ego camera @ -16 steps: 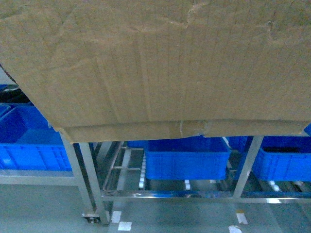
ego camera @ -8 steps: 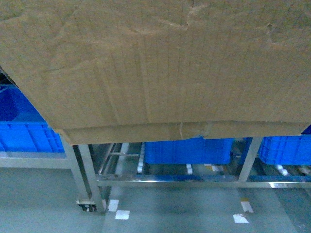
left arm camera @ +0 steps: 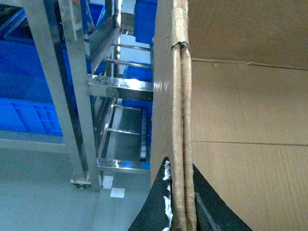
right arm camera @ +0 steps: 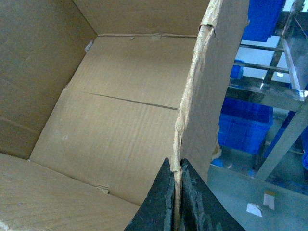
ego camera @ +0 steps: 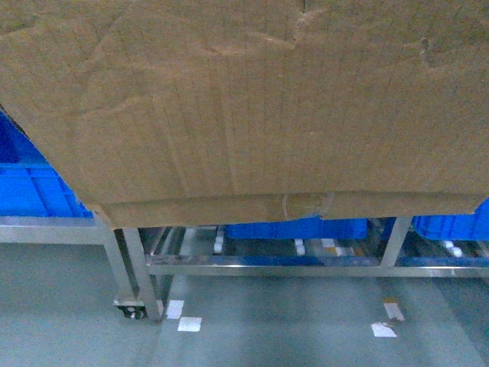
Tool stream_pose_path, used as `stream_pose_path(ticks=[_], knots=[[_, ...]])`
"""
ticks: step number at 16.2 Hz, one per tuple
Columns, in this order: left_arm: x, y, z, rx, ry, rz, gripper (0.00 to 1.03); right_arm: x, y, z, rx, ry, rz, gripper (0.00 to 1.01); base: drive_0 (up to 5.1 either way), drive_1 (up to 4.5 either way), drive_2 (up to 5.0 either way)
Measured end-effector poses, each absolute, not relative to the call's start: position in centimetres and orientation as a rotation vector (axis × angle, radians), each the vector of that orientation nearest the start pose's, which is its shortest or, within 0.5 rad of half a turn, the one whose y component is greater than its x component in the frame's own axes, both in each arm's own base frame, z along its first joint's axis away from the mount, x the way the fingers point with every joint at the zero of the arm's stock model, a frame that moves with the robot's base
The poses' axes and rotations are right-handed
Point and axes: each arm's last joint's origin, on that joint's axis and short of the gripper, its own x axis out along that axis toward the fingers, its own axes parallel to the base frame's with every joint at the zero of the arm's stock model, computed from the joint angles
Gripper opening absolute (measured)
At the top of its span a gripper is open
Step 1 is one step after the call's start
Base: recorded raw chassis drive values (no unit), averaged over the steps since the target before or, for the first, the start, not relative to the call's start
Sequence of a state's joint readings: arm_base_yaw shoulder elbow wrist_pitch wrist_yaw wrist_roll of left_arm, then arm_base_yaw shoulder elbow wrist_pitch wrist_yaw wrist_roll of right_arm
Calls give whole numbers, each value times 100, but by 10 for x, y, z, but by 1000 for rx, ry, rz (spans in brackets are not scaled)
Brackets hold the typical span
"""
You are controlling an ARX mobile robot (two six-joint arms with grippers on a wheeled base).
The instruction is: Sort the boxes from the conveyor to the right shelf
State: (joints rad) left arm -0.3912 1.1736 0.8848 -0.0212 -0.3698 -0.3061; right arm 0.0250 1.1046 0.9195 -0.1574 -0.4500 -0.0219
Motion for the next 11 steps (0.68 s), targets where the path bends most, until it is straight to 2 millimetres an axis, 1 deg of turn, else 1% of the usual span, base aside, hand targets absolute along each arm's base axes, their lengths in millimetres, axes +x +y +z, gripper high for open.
stream_pose_path(ticks=[6,9,11], knots=[[244,-89,306,-189,289,22,3,241,19,321,52,335,472,2,0,0,0],[244,-89,307,-191,282,26,3,241,19,322,52,330,476,2,306,181,-493],[244,-89,307,-191,283,25,3,241,19,322,52,332,476,2,-17,360,-394]])
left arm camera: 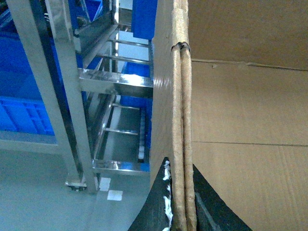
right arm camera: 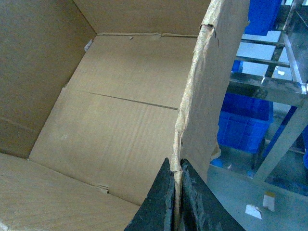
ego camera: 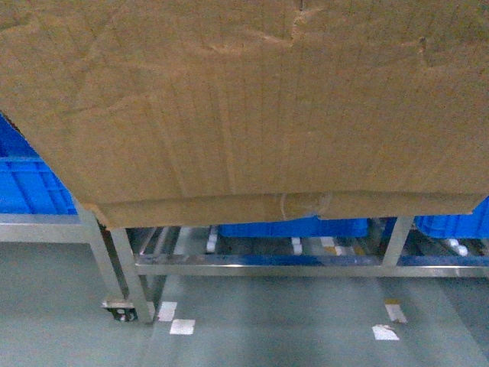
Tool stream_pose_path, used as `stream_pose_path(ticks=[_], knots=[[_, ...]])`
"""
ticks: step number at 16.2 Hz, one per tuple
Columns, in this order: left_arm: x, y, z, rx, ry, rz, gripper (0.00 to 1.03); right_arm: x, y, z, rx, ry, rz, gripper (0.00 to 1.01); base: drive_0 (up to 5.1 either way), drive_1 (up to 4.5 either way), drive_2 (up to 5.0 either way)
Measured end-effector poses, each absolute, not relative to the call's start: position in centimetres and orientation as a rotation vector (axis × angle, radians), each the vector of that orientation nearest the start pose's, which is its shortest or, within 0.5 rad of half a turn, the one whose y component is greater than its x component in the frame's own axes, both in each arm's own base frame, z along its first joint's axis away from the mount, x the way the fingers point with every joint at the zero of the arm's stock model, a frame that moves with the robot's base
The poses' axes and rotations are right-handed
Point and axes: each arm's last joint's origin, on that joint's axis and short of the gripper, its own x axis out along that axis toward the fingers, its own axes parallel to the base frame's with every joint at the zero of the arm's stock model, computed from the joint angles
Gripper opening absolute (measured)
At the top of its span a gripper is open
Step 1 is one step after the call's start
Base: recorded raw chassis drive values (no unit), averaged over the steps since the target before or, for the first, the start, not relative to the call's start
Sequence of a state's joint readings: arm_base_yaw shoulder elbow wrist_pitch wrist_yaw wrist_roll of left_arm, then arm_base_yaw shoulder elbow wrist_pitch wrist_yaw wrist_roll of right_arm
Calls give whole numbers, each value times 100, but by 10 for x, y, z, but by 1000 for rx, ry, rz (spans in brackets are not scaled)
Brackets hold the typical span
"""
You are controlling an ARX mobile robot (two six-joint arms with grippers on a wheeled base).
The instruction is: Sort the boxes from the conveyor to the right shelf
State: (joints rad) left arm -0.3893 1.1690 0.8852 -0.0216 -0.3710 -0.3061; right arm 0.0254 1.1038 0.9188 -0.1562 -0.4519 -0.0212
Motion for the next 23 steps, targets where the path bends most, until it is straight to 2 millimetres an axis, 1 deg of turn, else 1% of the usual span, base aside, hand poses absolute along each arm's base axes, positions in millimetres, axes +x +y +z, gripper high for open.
stream_pose_path(ticks=[5,8,15,17,23], knots=[[244,-89,306,-190,285,22,3,241,19,322,54,331,476,2,77,355,-349],[245,-90,305,-187,292,24,3,242,19,320,56,340,473,2,0,0,0],[245,-90,306,-189,287,22,3,241,17,322,55,332,470,2,-368,480,-81],[245,-88,305,-187,293,28,3,242,19,321,55,337,478,2,0,0,0],[244,-89,307,-191,283,24,3,240,19,323,53,328,475,2,-2,391,-395]])
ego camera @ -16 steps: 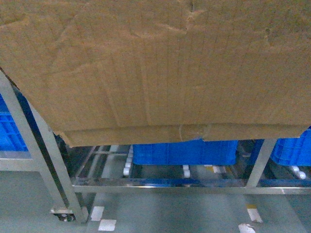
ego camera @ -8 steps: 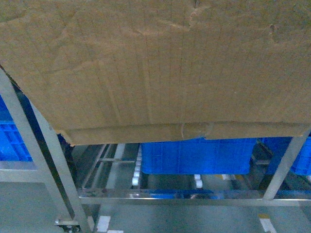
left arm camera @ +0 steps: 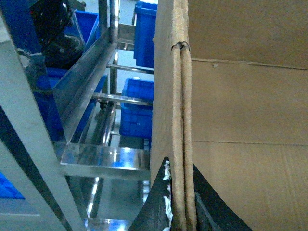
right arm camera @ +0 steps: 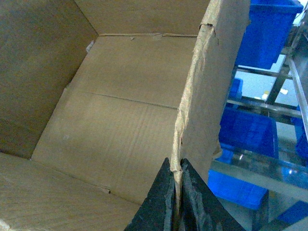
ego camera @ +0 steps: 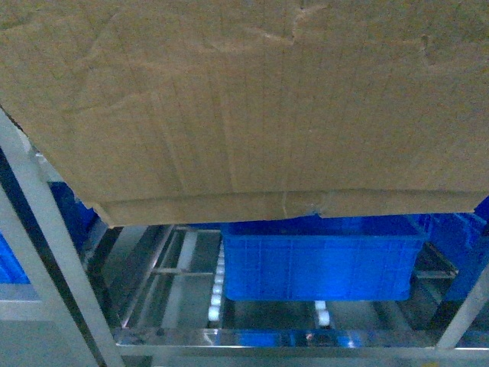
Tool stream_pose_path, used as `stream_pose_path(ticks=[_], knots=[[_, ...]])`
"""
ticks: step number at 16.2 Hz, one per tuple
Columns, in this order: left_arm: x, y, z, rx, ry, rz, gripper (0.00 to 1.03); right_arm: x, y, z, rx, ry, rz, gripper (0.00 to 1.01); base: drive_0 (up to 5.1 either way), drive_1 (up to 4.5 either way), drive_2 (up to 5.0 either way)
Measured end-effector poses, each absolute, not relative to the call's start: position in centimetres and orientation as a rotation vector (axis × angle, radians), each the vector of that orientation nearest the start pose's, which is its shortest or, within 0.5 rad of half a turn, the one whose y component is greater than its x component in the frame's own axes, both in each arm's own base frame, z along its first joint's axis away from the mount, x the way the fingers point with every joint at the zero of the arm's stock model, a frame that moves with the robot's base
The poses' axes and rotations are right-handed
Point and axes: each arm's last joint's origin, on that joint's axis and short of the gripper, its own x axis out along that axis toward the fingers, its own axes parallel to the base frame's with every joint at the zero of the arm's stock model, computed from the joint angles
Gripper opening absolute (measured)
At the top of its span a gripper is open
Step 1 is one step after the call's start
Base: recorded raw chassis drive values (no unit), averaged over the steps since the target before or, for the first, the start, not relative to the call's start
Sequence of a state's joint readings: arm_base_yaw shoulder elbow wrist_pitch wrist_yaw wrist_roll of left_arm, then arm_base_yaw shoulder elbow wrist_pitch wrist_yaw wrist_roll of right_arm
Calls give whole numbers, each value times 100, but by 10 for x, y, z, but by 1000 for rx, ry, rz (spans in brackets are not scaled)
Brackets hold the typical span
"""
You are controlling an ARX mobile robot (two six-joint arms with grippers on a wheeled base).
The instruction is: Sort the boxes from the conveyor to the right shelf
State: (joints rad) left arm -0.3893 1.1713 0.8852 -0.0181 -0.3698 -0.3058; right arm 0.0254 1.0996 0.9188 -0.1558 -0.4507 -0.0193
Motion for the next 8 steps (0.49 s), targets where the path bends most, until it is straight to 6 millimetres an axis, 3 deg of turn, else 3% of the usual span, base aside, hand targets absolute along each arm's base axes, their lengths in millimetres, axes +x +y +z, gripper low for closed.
stream_pose_path(ticks=[5,8], knots=[[245,-89,306,-189,289,24,3,242,19,321,55,337,474,2,2,66,-61],[244,-89,307,-191,281,24,3,240,19,322,53,329,474,2,0,424,-424]])
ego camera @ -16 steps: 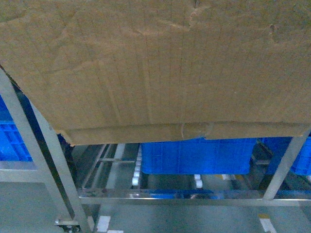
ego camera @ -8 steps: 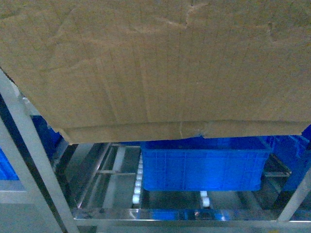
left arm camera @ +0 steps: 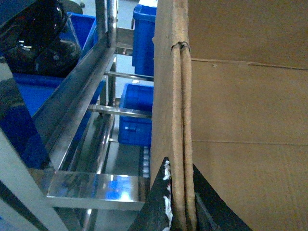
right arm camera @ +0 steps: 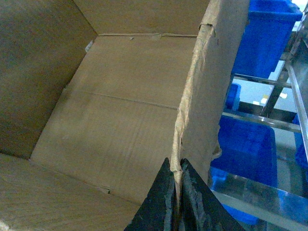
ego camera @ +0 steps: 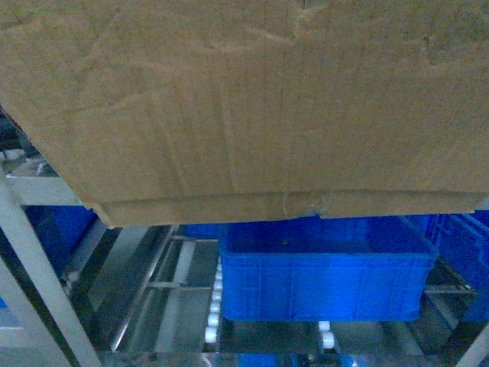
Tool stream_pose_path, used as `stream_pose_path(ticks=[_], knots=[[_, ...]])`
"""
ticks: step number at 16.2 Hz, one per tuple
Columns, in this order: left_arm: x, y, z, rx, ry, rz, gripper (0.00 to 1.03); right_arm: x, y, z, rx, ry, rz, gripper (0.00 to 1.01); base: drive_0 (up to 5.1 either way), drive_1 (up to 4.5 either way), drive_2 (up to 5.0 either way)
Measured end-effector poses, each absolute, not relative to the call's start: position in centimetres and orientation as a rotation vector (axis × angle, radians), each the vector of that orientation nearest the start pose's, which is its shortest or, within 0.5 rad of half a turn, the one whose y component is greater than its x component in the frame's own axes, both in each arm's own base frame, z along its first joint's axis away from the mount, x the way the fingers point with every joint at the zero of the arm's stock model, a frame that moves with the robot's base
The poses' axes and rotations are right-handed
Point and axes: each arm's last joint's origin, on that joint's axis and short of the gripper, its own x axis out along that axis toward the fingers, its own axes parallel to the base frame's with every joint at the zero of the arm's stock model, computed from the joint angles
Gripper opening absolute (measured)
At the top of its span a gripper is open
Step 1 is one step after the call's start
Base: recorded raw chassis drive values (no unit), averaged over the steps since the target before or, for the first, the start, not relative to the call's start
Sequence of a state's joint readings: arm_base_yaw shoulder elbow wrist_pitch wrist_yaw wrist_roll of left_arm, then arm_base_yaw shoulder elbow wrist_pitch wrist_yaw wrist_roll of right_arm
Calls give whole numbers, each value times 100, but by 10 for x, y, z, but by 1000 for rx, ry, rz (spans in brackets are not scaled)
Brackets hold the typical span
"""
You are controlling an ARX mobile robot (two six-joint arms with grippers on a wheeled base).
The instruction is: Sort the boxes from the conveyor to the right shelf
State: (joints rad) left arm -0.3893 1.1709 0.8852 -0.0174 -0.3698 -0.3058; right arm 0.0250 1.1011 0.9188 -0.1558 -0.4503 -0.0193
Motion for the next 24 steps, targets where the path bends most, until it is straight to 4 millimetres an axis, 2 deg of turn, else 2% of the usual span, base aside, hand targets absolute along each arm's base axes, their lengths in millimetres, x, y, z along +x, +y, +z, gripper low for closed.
stream_pose_path(ticks=[9,11,15,18,21,22,24], knots=[[245,-89,305,-188,290,25,3,242,19,321,55,337,473,2,0,48,-48],[249,-90,307,-182,272,23,3,248,19,322,56,318,474,2,0,0,0],[281,-93,328,-147,294,13,3,270,20,332,105,352,479,2,0,0,0],[316,-100,322,-116,368,0,3,300,21,328,156,443,475,2,0,0,0],[336,-105,327,-89,344,18,3,325,26,329,158,449,488,2,0,0,0],[337,-104,327,-87,343,22,14,325,26,328,158,455,491,5,0,0,0],[338,-104,333,-95,317,26,38,324,30,330,164,449,538,29,0,0,0]])
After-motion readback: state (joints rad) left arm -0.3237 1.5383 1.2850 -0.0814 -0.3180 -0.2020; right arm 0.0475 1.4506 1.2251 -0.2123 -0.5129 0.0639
